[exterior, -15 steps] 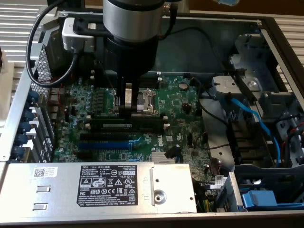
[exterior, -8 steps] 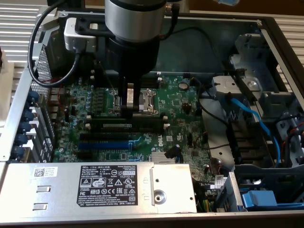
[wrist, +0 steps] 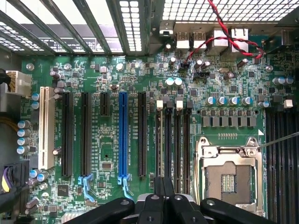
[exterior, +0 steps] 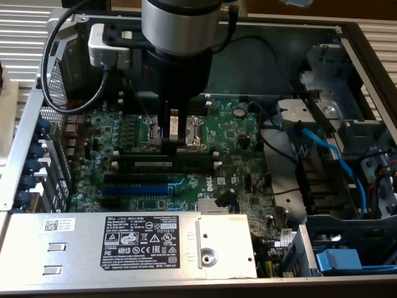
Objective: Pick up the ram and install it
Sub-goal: 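Press down the ram until it locks into place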
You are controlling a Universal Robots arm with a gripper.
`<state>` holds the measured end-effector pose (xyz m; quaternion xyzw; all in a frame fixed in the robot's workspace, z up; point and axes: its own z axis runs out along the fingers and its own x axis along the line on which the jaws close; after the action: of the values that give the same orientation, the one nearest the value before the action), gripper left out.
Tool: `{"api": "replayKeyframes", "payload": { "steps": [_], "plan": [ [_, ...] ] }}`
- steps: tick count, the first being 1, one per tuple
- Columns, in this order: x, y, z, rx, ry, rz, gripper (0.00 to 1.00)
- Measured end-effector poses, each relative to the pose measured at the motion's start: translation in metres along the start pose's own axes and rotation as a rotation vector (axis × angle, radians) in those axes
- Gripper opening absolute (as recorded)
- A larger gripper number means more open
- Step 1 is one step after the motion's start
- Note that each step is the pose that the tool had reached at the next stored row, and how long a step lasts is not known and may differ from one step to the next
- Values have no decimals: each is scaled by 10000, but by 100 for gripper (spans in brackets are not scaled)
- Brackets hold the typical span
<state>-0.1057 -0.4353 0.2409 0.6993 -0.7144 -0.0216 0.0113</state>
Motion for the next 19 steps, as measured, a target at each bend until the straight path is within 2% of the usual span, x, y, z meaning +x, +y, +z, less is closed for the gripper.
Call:
{"api": "replayKeyframes", "payload": {
  "steps": [19],
  "plan": [
    [-31, -42, 71, 0, 1, -23, 10]
  ]
}}
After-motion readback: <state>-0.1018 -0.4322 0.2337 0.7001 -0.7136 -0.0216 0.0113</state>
